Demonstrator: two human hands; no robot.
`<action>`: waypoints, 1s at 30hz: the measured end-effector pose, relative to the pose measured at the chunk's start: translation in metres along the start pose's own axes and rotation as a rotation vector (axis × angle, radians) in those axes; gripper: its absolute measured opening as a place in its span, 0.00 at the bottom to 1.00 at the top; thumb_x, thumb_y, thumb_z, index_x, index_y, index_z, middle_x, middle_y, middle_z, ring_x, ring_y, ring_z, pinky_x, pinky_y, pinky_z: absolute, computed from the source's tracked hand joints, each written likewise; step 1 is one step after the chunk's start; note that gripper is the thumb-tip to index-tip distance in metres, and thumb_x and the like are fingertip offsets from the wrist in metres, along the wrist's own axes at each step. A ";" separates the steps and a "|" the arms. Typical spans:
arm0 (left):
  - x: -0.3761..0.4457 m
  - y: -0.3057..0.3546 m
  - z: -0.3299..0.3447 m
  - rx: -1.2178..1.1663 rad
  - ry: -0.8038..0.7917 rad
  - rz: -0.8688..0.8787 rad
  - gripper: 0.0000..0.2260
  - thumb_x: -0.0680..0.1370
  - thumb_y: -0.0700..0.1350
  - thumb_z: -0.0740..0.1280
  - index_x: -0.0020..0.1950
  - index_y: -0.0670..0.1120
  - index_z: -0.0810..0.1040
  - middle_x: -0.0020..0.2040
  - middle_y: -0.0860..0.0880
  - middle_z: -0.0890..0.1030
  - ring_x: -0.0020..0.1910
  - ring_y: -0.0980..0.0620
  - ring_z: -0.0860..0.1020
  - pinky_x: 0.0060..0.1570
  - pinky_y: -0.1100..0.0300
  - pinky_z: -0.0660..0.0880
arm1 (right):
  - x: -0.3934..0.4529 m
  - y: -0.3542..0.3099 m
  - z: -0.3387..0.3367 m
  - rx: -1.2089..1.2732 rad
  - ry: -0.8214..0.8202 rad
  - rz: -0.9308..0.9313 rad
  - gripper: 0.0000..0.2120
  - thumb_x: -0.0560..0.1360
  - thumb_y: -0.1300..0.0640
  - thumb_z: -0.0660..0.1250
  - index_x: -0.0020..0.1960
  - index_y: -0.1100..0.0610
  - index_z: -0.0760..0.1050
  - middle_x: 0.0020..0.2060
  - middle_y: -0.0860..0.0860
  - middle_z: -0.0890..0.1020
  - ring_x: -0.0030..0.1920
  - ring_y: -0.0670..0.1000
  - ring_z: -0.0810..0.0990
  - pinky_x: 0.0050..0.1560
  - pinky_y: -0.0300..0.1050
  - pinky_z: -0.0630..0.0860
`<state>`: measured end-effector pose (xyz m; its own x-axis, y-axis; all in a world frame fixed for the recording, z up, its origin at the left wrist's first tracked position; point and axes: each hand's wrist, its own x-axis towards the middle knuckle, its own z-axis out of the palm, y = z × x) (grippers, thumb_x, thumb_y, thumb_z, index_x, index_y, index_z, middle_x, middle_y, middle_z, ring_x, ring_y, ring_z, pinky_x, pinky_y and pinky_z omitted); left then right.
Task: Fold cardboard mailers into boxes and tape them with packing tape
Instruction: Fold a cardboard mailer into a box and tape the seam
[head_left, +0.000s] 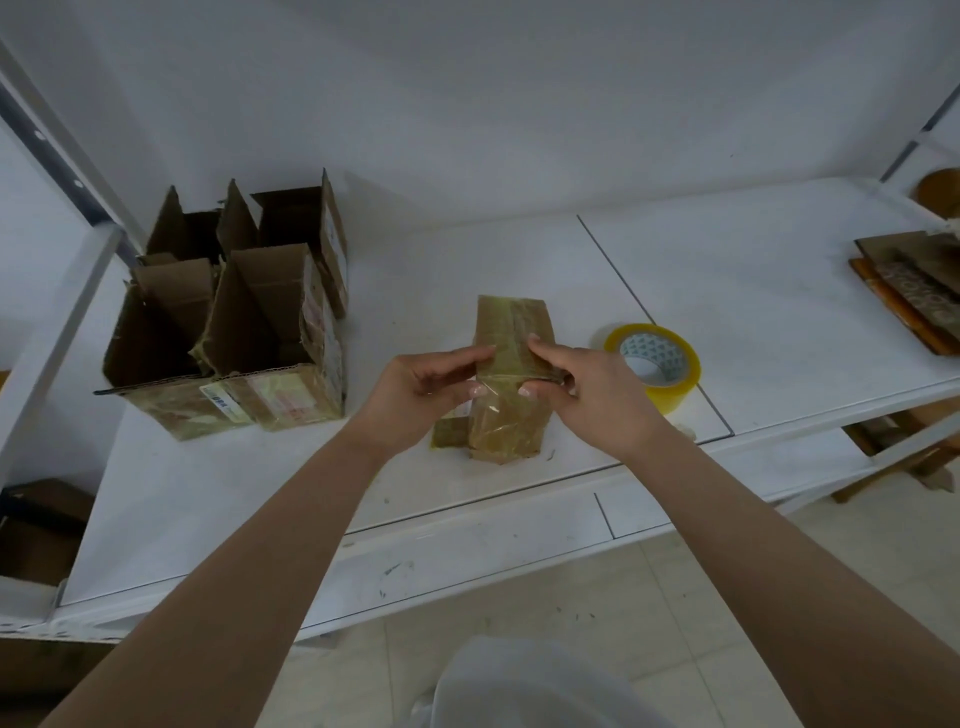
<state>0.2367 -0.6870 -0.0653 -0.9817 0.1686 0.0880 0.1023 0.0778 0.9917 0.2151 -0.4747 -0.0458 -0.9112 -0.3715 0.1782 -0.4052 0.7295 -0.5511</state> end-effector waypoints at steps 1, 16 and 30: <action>0.000 0.000 0.002 -0.002 0.021 0.015 0.23 0.73 0.30 0.69 0.65 0.45 0.74 0.57 0.47 0.82 0.55 0.58 0.81 0.57 0.62 0.77 | 0.000 0.001 -0.001 0.003 0.001 0.002 0.29 0.76 0.46 0.67 0.74 0.53 0.67 0.54 0.57 0.83 0.49 0.54 0.80 0.54 0.53 0.76; -0.003 -0.007 0.012 0.368 0.125 0.119 0.14 0.71 0.43 0.76 0.55 0.50 0.78 0.46 0.64 0.81 0.50 0.62 0.81 0.50 0.66 0.78 | -0.001 -0.002 0.003 -0.002 0.009 0.003 0.29 0.75 0.46 0.69 0.73 0.52 0.69 0.51 0.58 0.82 0.47 0.54 0.80 0.52 0.53 0.76; -0.002 0.001 0.027 0.480 0.140 0.093 0.22 0.75 0.46 0.72 0.68 0.51 0.75 0.54 0.55 0.82 0.51 0.63 0.78 0.54 0.74 0.72 | -0.013 0.008 -0.001 -0.218 0.040 0.185 0.22 0.73 0.37 0.65 0.31 0.52 0.69 0.26 0.46 0.71 0.33 0.52 0.75 0.30 0.42 0.64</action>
<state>0.2434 -0.6603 -0.0672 -0.9736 0.0656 0.2186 0.2205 0.5171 0.8270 0.2241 -0.4636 -0.0518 -0.9716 -0.2006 0.1257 -0.2343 0.8908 -0.3894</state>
